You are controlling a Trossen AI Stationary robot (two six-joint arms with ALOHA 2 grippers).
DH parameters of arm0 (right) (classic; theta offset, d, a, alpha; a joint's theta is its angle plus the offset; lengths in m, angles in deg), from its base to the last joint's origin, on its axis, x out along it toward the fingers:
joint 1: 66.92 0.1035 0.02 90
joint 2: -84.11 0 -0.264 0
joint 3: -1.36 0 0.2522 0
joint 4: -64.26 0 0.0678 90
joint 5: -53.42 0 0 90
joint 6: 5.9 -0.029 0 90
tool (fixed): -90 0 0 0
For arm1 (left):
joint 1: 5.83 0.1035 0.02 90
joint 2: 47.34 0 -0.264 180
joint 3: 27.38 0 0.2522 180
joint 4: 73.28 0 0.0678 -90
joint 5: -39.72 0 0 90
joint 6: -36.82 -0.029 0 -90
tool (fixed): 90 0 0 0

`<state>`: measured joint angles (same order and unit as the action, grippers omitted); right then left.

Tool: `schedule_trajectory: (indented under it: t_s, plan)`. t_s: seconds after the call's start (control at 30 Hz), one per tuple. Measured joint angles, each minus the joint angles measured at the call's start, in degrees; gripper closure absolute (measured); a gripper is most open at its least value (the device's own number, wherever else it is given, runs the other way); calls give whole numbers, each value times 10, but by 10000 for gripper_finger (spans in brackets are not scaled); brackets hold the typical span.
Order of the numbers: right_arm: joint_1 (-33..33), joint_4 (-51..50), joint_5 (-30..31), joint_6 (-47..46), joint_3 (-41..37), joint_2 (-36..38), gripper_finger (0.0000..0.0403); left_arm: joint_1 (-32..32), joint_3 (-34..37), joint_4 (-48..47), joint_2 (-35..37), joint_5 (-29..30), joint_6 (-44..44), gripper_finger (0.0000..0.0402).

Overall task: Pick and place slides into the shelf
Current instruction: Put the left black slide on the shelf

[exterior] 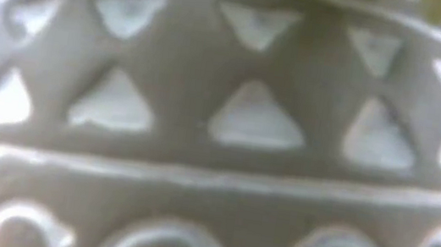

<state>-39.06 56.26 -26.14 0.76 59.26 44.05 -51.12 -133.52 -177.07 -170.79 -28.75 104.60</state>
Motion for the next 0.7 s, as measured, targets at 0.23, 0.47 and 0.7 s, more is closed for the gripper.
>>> schedule_trajectory:
  t_s: [0.23, 0.47, 0.7]
  plan:
    - [0, 0, 0, 0, 0, 0, 259, 0, 0, 1, -11, -6, -2, 355]
    - [0, -3, -1, 0, 0, 0, 259, 0, 0, 0, -10, -3, 3, 355]
    - [0, -3, -1, 0, 0, 0, 259, -2, 0, 0, -10, 12, 10, 355]
